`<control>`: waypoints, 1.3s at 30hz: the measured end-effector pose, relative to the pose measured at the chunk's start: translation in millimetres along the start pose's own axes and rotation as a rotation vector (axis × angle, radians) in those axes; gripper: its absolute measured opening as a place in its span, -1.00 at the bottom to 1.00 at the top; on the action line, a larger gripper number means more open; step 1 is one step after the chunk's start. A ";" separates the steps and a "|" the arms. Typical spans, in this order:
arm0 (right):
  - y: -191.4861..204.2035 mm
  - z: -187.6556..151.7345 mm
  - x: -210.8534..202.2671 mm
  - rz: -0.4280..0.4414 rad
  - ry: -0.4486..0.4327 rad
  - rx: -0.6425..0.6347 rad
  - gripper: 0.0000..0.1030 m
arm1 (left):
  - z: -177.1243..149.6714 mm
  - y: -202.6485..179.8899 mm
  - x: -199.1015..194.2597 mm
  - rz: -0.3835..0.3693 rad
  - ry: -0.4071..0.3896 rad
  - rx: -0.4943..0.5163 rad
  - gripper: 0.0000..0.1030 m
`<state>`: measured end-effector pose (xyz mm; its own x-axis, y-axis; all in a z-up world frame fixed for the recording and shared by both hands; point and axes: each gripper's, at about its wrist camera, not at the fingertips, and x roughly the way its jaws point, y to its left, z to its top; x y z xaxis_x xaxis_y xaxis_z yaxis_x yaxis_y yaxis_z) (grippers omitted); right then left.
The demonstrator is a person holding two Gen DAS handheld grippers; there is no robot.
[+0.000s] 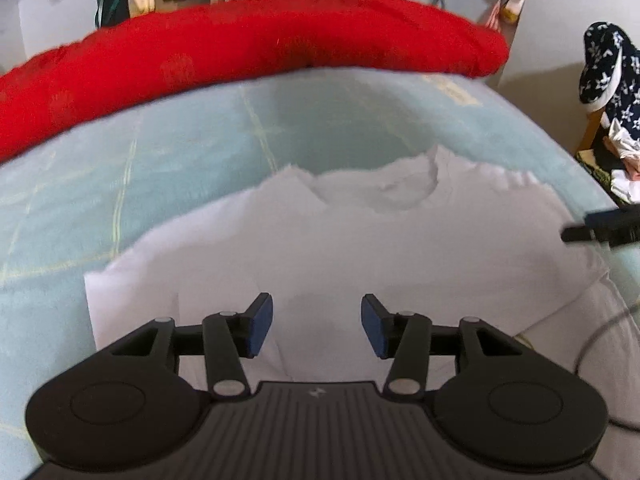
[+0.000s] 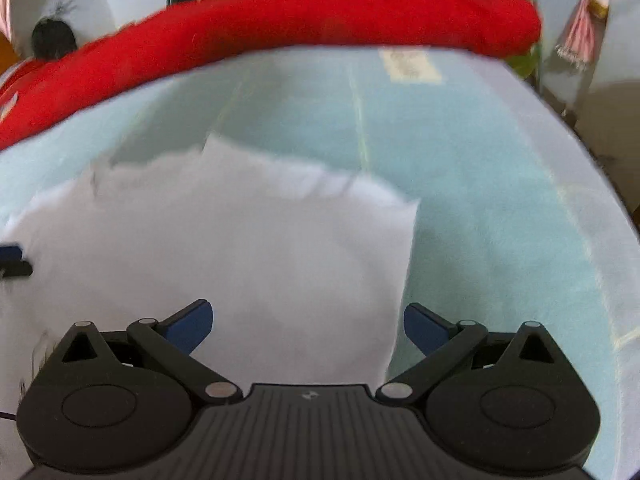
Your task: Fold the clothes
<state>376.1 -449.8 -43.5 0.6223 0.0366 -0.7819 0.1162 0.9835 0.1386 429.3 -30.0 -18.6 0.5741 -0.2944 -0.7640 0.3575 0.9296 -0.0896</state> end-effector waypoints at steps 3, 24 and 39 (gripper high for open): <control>4.9 20.4 11.8 0.087 -0.036 0.020 1.00 | 5.2 4.2 8.4 -0.023 0.005 -0.031 -0.03; -9.8 34.0 40.6 0.014 -0.016 0.107 1.00 | -3.6 11.7 17.8 -0.005 0.065 0.014 -0.04; 32.3 -10.4 -4.6 0.068 0.029 0.046 1.00 | -16.2 -3.1 -13.5 -0.028 0.042 0.016 0.12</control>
